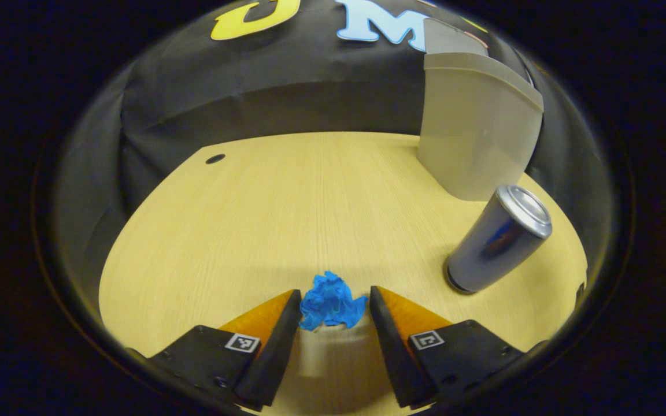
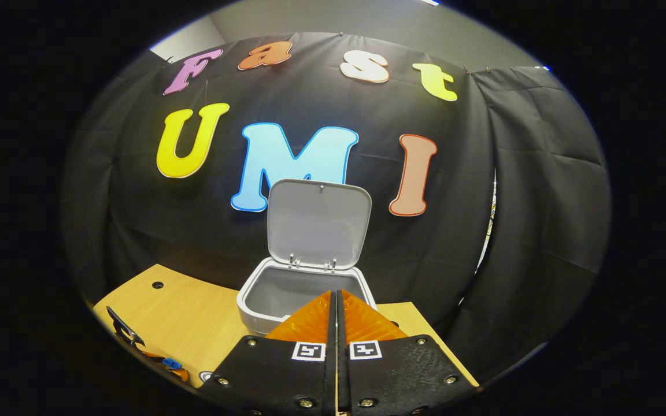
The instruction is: Press the lid of the desktop garbage bin to open it, pick up the crumpled paper on the desktop and throw it into the bin, then pick up the pop can on the desktop and drop it into the bin, and finally close the garbage bin lid.
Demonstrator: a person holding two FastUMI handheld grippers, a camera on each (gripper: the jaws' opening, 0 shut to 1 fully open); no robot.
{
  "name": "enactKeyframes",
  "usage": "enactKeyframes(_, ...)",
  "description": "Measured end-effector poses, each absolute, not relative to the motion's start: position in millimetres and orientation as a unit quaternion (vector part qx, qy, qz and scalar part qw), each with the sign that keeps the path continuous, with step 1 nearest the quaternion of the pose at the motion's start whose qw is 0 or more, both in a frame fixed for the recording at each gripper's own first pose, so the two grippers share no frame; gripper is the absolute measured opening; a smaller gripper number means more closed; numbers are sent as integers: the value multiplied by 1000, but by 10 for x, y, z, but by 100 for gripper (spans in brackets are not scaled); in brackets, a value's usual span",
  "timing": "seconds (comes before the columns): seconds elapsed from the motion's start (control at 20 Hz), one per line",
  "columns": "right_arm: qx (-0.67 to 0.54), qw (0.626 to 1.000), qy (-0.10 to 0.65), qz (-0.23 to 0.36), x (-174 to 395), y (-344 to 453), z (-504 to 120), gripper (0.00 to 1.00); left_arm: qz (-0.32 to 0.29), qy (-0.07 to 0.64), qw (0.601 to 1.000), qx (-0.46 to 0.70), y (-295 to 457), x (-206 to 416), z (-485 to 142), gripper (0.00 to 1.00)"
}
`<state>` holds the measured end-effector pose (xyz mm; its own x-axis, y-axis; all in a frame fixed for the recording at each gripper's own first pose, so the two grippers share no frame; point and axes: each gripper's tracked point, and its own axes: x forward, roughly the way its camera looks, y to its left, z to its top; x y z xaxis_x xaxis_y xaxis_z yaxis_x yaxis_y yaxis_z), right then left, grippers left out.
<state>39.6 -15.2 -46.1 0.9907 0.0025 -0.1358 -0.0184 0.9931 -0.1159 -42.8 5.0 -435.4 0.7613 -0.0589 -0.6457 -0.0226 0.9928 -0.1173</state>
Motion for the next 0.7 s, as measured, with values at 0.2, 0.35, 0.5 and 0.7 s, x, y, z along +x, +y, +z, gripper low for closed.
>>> enactKeyframes(0.2,-60,995,73,9,416,-117,-492,1,-13,345,937,-55,22,-426,-4337,62)
enactKeyframes(0.35,-61,995,75,12,428,-76,-516,1,-11,335,941,-48,39,-406,-4262,42)
enactKeyframes(0.5,-62,995,76,15,439,-53,-529,1,-15,339,940,-41,39,-395,-4261,43)
enactKeyframes(0.7,-63,995,77,14,444,-74,-531,1,-16,321,947,-28,59,-325,-4102,44)
